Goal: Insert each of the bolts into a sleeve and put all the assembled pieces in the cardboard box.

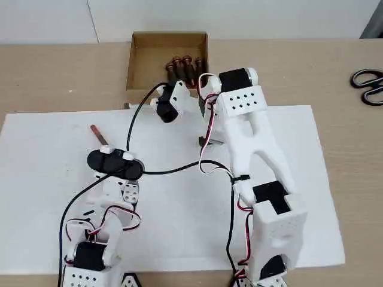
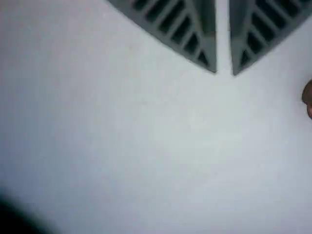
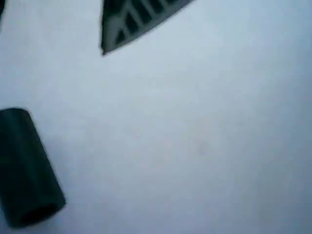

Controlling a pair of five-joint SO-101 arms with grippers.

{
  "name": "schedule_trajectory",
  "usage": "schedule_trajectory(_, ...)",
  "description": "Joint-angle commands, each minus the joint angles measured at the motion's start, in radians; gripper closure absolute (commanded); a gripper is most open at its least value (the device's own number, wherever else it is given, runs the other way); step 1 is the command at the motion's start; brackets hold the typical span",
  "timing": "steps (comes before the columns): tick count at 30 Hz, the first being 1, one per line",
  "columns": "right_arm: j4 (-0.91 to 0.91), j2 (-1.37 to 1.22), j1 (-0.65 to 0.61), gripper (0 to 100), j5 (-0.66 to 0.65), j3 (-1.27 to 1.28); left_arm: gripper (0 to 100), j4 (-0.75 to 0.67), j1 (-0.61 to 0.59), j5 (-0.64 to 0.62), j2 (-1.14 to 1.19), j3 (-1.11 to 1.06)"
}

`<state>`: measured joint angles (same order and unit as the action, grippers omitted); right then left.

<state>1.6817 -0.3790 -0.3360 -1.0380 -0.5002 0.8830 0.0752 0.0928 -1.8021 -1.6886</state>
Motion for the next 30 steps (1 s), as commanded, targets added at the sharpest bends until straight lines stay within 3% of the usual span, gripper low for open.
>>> schedule_trajectory(1, -0.019, -0.010, 0.005, 86.2, -0.068, -0.002, 99, 0.005, -0.025, 0.002, -0.009, 0.007)
schedule_trajectory(7, -0.045, -0.093, 0.004, 86.2, -0.124, -0.003, 99, -0.051, -0.169, -0.003, -0.008, 0.007)
schedule_trajectory(20, -0.159, -0.213, -0.021, 86.2, -0.222, -0.005, 99, -0.051, -0.167, -0.003, -0.006, 0.007)
schedule_trajectory(30, -0.223, -0.263, -0.053, 86.4, -0.226, -0.005, 99, -0.051, -0.166, -0.003, -0.005, 0.007)
